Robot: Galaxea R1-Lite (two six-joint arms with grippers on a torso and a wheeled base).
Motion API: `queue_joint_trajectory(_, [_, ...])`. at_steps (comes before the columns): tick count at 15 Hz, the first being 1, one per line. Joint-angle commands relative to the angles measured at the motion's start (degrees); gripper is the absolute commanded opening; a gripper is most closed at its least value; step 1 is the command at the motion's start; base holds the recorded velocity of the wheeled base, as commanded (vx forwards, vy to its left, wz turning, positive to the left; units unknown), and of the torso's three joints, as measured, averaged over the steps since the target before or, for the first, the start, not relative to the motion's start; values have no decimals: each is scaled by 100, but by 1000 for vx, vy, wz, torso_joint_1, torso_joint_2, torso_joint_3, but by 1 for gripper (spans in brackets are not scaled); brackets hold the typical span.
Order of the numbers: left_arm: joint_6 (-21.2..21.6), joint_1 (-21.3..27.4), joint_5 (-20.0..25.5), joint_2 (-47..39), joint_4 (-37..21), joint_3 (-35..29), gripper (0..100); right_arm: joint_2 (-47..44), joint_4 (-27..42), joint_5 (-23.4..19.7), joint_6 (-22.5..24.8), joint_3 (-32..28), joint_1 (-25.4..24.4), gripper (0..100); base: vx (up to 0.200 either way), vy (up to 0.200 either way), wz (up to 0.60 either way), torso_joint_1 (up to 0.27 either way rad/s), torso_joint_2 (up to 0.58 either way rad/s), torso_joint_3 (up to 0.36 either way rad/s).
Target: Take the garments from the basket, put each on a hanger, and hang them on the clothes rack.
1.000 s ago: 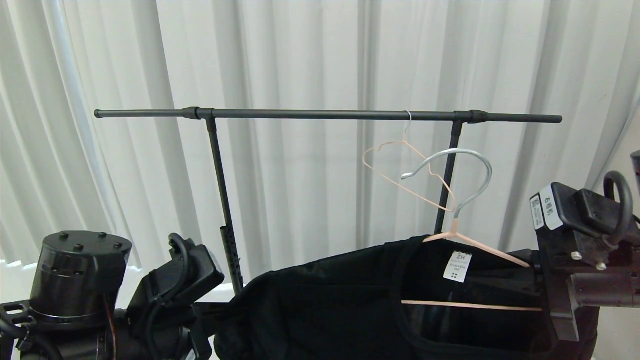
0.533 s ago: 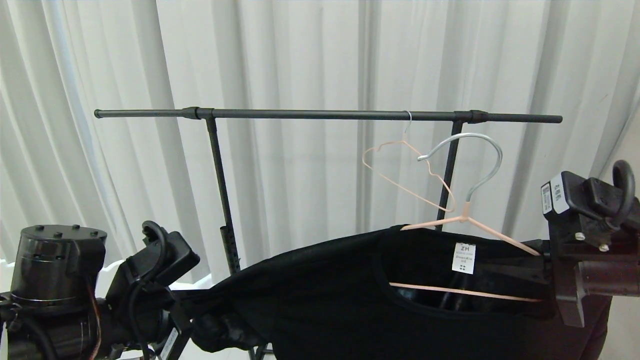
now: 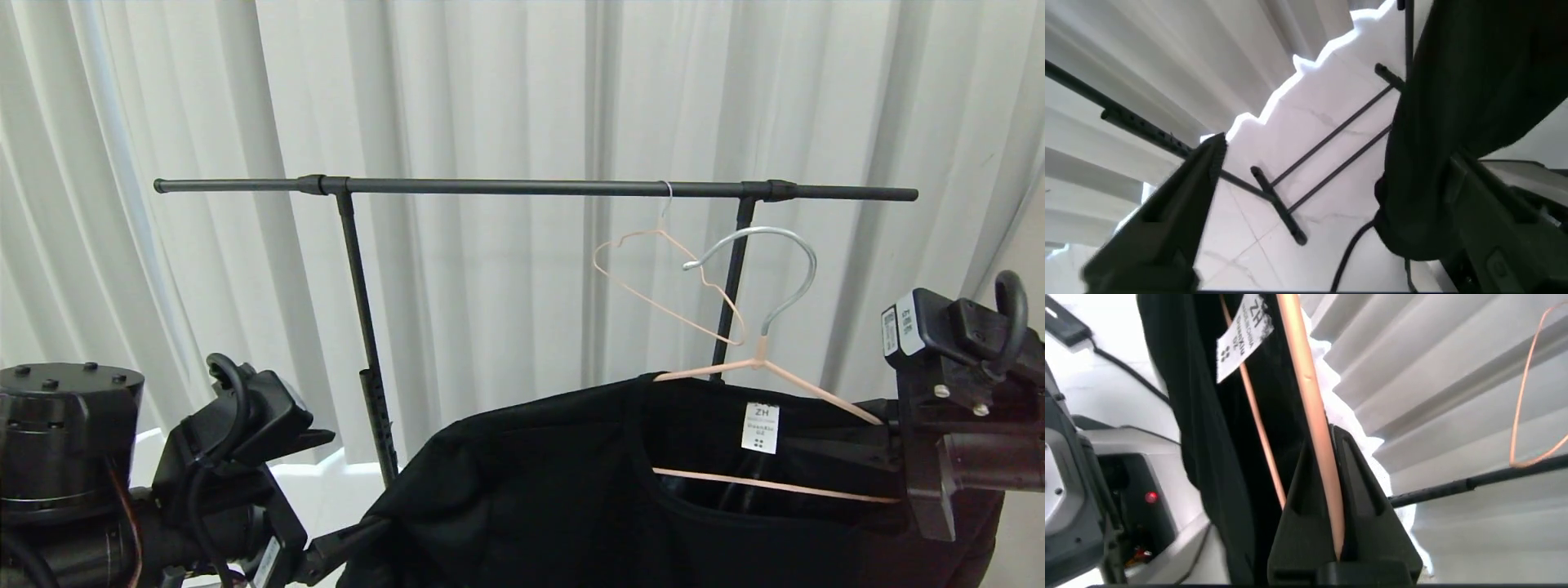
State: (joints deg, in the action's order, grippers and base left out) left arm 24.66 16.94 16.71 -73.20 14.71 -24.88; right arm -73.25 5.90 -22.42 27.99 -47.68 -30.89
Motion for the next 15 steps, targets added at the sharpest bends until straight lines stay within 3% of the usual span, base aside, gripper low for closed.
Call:
queue_joint_trajectory(1, [-102, 2, 7, 52, 5, -8, 100, -5, -1, 9, -206, 13, 92, 0, 0, 0, 0, 0, 0, 0])
queue_joint_trajectory(4, [-902, 204, -19, 386, 5, -263, 100, -22, -1, 308, -646, 4, 285, 0, 0, 0, 0, 0, 0, 0])
queue_joint_trajectory(6, [-1218, 239, -142, 465, -4, -544, 100, -40, -1, 572, -927, 4, 356, 0, 0, 0, 0, 0, 0, 0])
queue_joint_trajectory(10, [-1280, 274, -643, 360, -4, -694, 100, -154, 8, 1372, -1516, 4, 364, 0, 0, 0, 0, 0, 0, 0])
queue_joint_trajectory(13, [-1271, 740, -1381, 307, 5, -650, 100, -400, 8, 2145, -1999, -40, 347, 0, 0, 0, 0, 0, 0, 0])
queue_joint_trajectory(15, [-1165, 784, -1698, 272, 14, -685, 100, -629, 8, 2690, -2219, -40, 347, 0, 0, 0, 0, 0, 0, 0])
